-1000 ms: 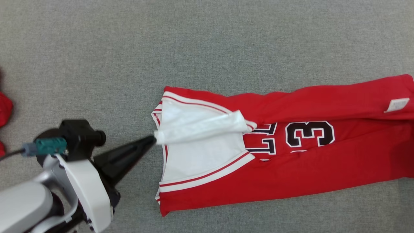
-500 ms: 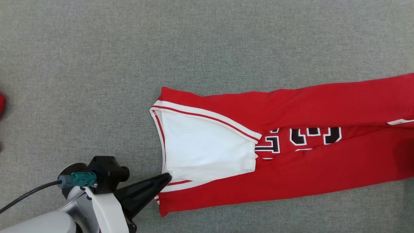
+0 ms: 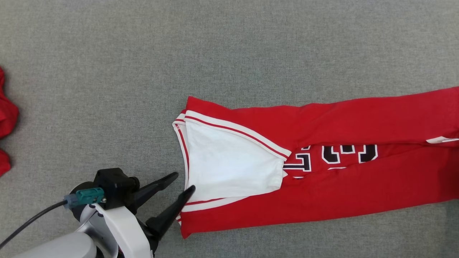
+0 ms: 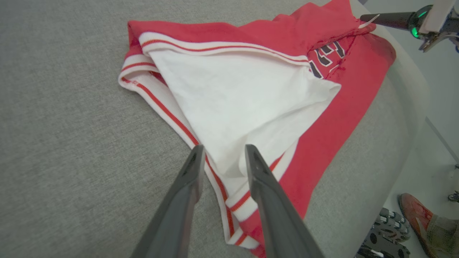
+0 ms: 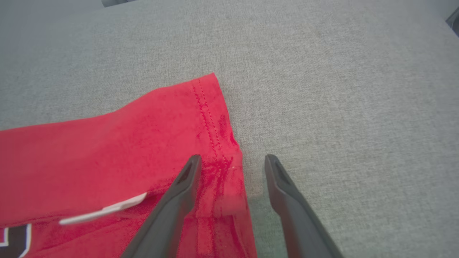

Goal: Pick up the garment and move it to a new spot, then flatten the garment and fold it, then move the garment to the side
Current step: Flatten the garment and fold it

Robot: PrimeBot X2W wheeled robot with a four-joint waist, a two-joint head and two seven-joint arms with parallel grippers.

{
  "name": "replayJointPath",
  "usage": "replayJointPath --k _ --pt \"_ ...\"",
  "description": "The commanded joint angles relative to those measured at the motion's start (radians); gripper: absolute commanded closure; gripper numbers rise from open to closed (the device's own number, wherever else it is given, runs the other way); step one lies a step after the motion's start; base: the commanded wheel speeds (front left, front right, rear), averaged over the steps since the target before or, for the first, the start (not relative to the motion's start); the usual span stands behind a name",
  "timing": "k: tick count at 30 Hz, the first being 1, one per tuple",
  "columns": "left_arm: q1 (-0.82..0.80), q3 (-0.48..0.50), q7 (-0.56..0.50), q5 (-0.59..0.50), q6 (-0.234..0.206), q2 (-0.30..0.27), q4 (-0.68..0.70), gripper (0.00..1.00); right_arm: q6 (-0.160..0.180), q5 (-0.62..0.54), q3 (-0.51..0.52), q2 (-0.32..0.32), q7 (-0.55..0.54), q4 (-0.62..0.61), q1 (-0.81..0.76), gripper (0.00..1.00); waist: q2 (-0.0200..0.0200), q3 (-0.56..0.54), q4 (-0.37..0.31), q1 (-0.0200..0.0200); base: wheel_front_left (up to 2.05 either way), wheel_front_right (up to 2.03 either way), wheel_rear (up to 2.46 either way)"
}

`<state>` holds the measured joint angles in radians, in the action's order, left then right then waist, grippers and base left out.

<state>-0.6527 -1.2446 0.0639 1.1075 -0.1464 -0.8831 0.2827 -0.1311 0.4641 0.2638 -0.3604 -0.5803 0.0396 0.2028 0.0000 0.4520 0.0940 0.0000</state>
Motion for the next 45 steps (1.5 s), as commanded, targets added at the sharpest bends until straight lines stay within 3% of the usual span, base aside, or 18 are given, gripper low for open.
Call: replayJointPath --k 1,6,12,17,22,23,27,35,41,43,44,45 --pt "0.023 0.009 0.021 0.008 -0.017 0.012 -0.004 0.0 0.001 0.0 0.015 0.005 0.016 -0.012 -0.019 0.0 0.0 -0.028 -0.003 0.0 0.0 0.0 0.0" --pt "0.065 0.038 0.094 0.029 -0.071 0.038 -0.02 0.0 0.001 -0.006 0.027 0.01 0.07 -0.057 -0.058 0.0 0.0 -0.082 -0.005 0.0 0.0 0.0 0.0" --pt "0.16 0.143 0.193 0.025 -0.216 0.1 -0.069 0.0 0.001 -0.057 0.021 0.046 0.23 -0.101 -0.12 0.0 0.0 -0.167 -0.006 0.0 0.0 0.0 0.0" --pt "0.27 0.284 0.201 -0.153 -0.336 0.215 -0.103 0.0 0.001 -0.085 0.033 0.117 0.334 -0.049 -0.168 0.0 0.0 -0.229 0.017 0.0 0.0 0.0 0.0" --pt "0.394 0.405 0.202 -0.372 -0.397 0.335 -0.106 0.0 0.001 -0.078 0.08 0.168 0.375 0.04 -0.179 0.0 0.0 -0.266 0.061 0.0 0.0 0.0 0.0" --pt "0.435 0.449 0.201 -0.443 -0.409 0.381 -0.106 0.0 0.001 -0.103 0.115 0.178 0.358 0.09 -0.165 0.0 0.0 -0.273 0.084 0.0 0.0 0.0 0.0" --pt "0.501 0.512 0.202 -0.543 -0.388 0.45 -0.121 0.0 0.001 -0.142 0.169 0.173 0.311 0.193 -0.095 0.0 0.0 -0.275 0.126 0.0 0.0 0.0 0.0" --pt "0.55 0.587 0.202 -0.643 -0.29 0.543 -0.172 0.0 0.001 -0.263 0.29 0.135 0.192 0.394 0.01 0.0 0.0 -0.251 0.214 0.0 0.0 0.0 0.0" --pt "0.582 0.639 0.202 -0.682 -0.234 0.592 -0.195 0.0 0.0 -0.271 0.285 0.167 0.117 0.487 0.002 0.0 0.0 -0.242 0.242 0.0 0.0 0.0 0.0" --pt "0.586 0.652 0.202 -0.697 -0.218 0.604 -0.202 0.0 -0.001 -0.264 0.267 0.176 0.098 0.502 -0.013 0.77 0.0 -0.241 0.243 0.0 0.0 0.0 0.0" --pt "0.588 0.66 0.202 -0.704 -0.211 0.608 -0.205 0.0 -0.002 -0.254 0.26 0.179 0.091 0.506 -0.02 1.0 0.0 -0.242 0.241 0.0 0.0 0.0 0.0" --pt "0.592 0.669 0.202 -0.711 -0.204 0.612 -0.207 0.0 -0.002 -0.246 0.257 0.181 0.083 0.511 -0.028 1.0 0.0 -0.244 0.238 0.0 0.0 0.0 0.0"
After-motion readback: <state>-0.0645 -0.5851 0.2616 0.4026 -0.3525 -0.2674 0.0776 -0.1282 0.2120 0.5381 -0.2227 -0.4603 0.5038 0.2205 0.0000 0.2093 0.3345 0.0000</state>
